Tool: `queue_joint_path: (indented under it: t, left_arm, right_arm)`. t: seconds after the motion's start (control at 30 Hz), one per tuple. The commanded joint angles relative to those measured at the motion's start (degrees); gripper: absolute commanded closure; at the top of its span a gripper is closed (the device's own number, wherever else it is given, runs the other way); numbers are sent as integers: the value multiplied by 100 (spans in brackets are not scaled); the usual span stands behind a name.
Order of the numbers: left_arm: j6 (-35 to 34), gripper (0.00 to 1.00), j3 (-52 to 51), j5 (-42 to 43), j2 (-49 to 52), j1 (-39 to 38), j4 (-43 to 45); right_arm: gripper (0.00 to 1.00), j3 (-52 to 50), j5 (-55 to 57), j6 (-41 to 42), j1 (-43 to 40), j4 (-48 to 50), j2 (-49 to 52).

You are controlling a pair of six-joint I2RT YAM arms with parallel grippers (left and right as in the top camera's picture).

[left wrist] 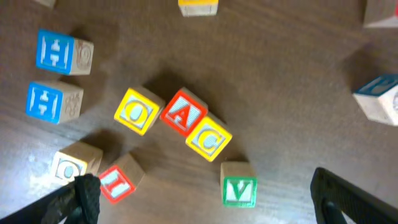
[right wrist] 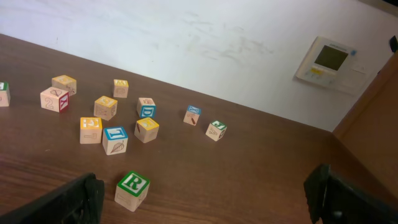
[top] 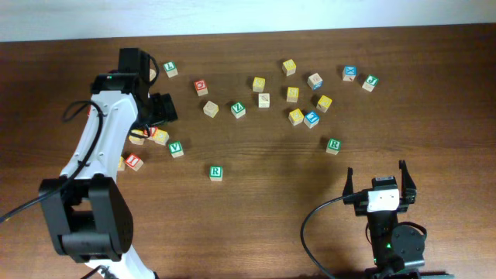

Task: Spell out RSS
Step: 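Raise the left gripper and move it back to the left side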

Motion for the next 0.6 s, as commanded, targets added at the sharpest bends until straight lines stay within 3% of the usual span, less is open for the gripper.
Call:
queue_joint_path:
  t: [0.0,0.3,0.57]
  left_arm:
    - [44,0,-55,-24,31,20,186]
    - [44,1,-55,15,31,13,210]
    - [59,1,-55,1235,31,7,131]
  right_arm:
    - [2,-37,92,17,-46,-37,-37]
    - [2,-37,92,17,-46,-37,-37]
    - [2,-37,92,17,-48,-37,-37]
